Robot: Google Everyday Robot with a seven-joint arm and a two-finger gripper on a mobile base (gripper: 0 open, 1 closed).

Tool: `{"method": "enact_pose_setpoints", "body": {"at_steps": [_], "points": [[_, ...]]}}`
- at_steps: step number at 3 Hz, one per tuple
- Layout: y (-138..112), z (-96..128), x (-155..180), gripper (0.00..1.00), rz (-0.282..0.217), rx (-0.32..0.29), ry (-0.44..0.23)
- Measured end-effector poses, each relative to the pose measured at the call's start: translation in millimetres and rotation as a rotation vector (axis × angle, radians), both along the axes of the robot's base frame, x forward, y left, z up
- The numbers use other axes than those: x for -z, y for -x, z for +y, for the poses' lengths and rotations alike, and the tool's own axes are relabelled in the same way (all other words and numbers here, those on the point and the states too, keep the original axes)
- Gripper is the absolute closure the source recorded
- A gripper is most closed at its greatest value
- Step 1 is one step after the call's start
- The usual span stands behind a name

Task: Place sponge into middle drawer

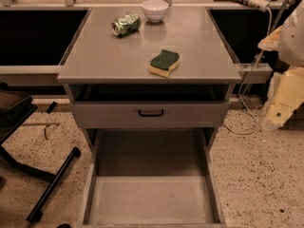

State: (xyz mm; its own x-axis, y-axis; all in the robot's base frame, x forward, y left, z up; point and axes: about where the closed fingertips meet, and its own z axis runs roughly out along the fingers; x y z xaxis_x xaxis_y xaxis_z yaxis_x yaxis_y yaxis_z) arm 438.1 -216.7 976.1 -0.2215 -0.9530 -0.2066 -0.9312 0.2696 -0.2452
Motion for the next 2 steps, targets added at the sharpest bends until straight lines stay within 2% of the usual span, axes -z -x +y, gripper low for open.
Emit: {"method": "enact_pose_setpoints", "body": {"at_steps": [1,2], "points": [[0.0,0.0,0.0,0.00,0.000,0.000,0.000],[-6.5,8.3,8.6,0.00,0.020,-0.039,-0.001]]}}
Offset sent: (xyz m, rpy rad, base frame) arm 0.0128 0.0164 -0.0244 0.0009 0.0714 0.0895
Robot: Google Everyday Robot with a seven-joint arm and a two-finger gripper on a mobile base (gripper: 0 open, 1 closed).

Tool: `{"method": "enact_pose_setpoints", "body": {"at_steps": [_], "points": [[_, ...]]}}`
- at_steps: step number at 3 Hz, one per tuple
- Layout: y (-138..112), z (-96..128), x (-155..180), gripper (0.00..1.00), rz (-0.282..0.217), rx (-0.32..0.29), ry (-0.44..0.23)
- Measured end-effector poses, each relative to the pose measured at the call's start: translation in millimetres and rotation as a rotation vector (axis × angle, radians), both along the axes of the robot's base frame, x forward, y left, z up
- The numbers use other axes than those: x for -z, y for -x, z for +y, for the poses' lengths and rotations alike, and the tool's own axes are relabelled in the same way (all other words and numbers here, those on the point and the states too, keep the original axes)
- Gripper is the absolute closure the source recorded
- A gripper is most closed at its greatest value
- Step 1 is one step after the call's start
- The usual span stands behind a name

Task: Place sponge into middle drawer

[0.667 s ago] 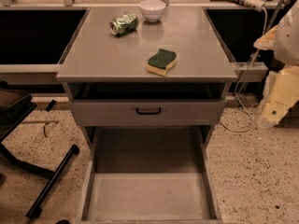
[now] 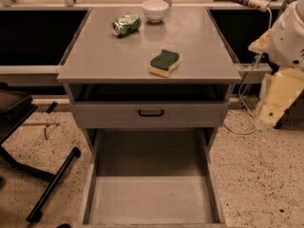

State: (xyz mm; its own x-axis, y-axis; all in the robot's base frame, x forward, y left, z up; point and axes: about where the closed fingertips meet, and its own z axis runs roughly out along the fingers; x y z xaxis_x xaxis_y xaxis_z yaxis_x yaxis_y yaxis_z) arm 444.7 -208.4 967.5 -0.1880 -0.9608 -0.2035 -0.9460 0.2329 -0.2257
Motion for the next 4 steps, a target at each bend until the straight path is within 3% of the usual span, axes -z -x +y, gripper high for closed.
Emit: {"method": "enact_pose_setpoints", "body": {"at_steps": [2,3,4], "points": [[-71,32,22,0.00,-0.049,-0.091,-0.074],[-103,43,22,0.00,-0.063,-0.154,-0.158],[-103,43,22,0.00,-0.063,-0.154,-0.158]]}}
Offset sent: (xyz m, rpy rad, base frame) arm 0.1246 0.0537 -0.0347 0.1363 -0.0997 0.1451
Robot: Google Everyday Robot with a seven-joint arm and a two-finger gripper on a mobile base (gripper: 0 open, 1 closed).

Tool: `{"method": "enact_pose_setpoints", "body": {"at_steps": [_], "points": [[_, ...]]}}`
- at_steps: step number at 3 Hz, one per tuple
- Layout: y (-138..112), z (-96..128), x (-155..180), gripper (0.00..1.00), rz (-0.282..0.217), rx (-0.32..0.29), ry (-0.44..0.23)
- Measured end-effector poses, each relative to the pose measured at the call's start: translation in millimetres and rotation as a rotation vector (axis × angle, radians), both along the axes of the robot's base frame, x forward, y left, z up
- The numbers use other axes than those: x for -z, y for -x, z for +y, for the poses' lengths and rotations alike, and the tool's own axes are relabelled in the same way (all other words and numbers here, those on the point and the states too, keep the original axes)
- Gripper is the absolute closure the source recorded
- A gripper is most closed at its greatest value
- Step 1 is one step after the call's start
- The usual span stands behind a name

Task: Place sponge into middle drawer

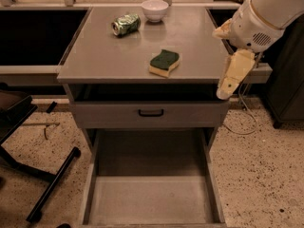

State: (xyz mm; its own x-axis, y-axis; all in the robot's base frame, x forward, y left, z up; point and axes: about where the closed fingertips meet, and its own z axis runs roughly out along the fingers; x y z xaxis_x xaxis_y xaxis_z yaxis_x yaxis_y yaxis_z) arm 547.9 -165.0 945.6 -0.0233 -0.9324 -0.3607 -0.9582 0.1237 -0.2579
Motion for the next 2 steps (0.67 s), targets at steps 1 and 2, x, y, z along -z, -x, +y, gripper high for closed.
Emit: {"method": "enact_pose_setpoints", "body": {"at_steps": [1,2], "points": [[-18,7,5,0.00,-0.015,-0.026,-0.014],[-53,25,17,0.00,-0.029,-0.081,-0.044]]}}
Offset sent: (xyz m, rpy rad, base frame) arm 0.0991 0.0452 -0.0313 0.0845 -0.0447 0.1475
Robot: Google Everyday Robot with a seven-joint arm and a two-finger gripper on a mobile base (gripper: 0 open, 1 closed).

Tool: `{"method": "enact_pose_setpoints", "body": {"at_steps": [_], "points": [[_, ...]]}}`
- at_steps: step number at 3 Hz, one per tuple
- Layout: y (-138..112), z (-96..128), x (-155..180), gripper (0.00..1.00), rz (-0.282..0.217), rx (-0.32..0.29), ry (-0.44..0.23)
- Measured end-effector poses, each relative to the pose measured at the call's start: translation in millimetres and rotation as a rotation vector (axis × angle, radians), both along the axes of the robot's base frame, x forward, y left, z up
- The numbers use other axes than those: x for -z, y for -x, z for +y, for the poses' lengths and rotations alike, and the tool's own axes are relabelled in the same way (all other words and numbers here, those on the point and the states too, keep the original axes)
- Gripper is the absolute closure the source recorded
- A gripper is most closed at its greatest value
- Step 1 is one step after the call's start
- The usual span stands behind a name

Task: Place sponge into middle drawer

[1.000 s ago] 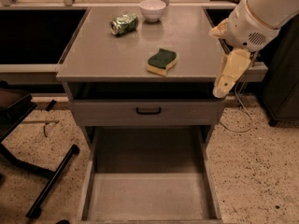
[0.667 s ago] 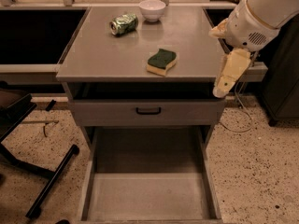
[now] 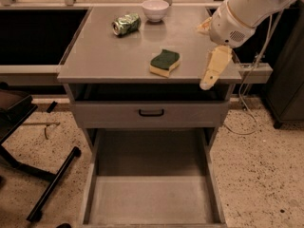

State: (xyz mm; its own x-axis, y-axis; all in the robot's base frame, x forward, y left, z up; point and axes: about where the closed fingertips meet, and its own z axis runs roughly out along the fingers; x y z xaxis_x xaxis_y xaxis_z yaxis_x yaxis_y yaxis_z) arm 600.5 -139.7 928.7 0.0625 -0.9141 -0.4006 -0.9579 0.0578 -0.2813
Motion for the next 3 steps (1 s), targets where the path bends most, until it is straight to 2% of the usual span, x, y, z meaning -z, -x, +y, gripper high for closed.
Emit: {"method": "enact_pose_setpoints", "body": {"at_steps": [1,2,3], "points": [[-35,17,15,0.00,0.006,-0.047,-0.025],[-80,48,40,0.00,0.027,-0.105,-0.049],[-92,52,47,0.00,0.029,-0.110,-0.057]]}}
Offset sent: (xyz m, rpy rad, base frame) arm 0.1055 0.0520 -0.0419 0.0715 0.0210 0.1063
